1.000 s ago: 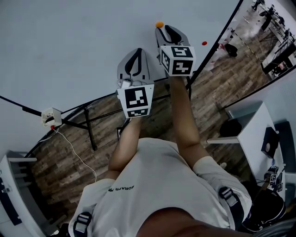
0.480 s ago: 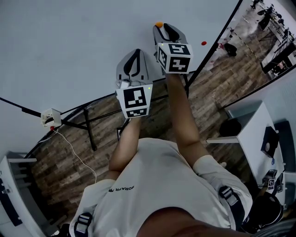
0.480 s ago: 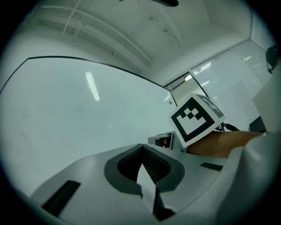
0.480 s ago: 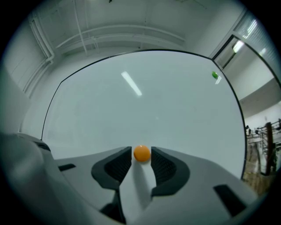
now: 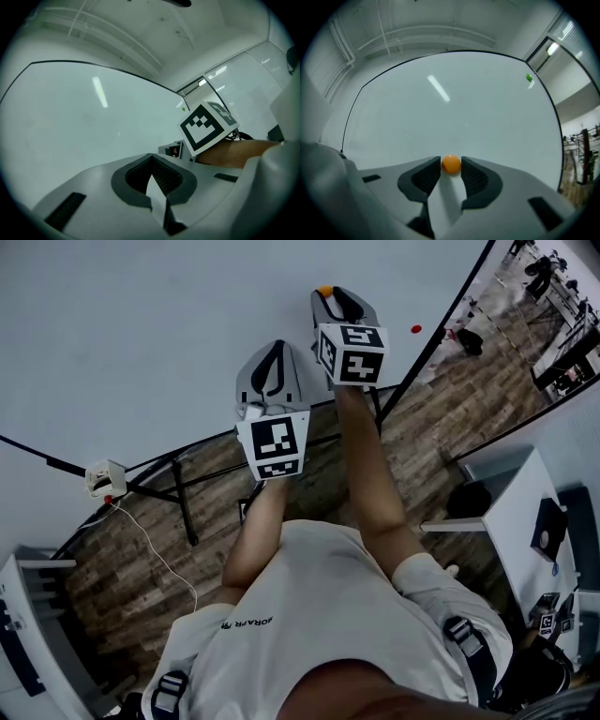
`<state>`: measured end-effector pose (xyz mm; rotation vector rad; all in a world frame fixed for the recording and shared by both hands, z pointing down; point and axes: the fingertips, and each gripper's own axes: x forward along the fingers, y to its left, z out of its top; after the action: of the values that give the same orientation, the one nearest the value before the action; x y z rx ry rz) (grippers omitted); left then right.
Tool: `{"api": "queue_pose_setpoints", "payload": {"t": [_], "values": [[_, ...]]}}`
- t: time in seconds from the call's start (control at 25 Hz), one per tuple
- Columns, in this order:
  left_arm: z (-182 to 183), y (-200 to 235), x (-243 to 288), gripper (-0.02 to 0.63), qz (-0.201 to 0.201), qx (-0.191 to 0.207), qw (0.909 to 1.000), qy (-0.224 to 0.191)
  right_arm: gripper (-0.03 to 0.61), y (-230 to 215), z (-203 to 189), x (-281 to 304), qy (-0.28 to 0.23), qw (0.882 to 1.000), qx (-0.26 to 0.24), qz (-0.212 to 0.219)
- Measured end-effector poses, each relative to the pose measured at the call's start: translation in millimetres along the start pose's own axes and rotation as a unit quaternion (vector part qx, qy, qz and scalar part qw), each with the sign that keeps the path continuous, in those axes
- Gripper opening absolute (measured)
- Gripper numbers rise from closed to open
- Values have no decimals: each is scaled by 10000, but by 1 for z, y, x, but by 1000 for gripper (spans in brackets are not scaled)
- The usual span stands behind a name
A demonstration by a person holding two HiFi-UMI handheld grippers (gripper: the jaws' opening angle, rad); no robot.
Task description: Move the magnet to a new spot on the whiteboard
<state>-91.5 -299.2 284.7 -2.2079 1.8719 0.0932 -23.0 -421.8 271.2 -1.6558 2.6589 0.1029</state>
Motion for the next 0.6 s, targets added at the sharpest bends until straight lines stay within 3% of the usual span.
{"api": "queue_pose_setpoints", "payload": {"t": [0.6], "values": [[-3, 5, 3, 3, 39, -34, 10000, -27, 129, -2, -3, 5, 30, 9999, 21, -146]]}}
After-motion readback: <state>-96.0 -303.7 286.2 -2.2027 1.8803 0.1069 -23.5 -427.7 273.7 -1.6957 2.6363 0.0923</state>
